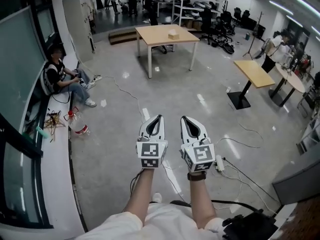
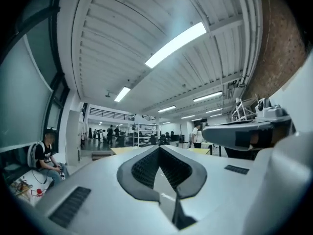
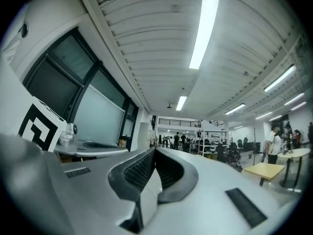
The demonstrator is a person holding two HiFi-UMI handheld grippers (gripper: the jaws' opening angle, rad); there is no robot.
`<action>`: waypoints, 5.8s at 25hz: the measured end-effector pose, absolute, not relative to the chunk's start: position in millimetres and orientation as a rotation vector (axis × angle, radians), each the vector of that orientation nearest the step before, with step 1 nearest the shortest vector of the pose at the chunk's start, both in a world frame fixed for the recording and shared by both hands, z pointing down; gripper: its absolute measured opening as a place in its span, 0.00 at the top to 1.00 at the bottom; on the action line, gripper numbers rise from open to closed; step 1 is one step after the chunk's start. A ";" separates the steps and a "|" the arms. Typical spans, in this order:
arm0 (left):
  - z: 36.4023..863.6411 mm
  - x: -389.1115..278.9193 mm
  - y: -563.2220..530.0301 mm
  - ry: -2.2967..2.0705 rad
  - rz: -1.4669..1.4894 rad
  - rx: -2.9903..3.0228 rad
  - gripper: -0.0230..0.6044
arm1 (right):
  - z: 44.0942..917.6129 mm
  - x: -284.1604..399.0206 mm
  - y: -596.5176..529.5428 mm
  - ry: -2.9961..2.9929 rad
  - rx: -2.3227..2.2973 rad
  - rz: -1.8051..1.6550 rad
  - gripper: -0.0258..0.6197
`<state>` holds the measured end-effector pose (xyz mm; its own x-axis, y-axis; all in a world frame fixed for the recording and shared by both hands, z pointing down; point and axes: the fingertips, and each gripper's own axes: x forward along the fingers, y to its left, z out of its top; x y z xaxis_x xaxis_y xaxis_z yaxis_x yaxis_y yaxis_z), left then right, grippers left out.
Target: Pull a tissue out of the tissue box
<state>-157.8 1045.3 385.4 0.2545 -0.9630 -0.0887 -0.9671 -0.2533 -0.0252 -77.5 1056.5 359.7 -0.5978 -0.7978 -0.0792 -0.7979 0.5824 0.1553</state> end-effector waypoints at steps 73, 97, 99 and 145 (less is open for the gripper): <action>409.3 215.5 281.3 1.348 0.178 -2.874 0.97 | 386.9 302.4 345.5 2.351 -2.093 0.151 0.96; 362.6 268.4 -33.2 1.646 0.143 -2.518 0.97 | 339.1 350.5 -13.4 2.636 -1.533 0.232 0.96; 368.0 271.6 -46.5 1.697 0.108 -2.484 0.97 | 344.9 361.8 -27.9 2.643 -1.539 0.223 0.96; 403.4 80.9 -473.3 2.429 0.286 -1.920 0.97 | 390.4 160.7 -512.5 3.079 -0.700 0.187 0.96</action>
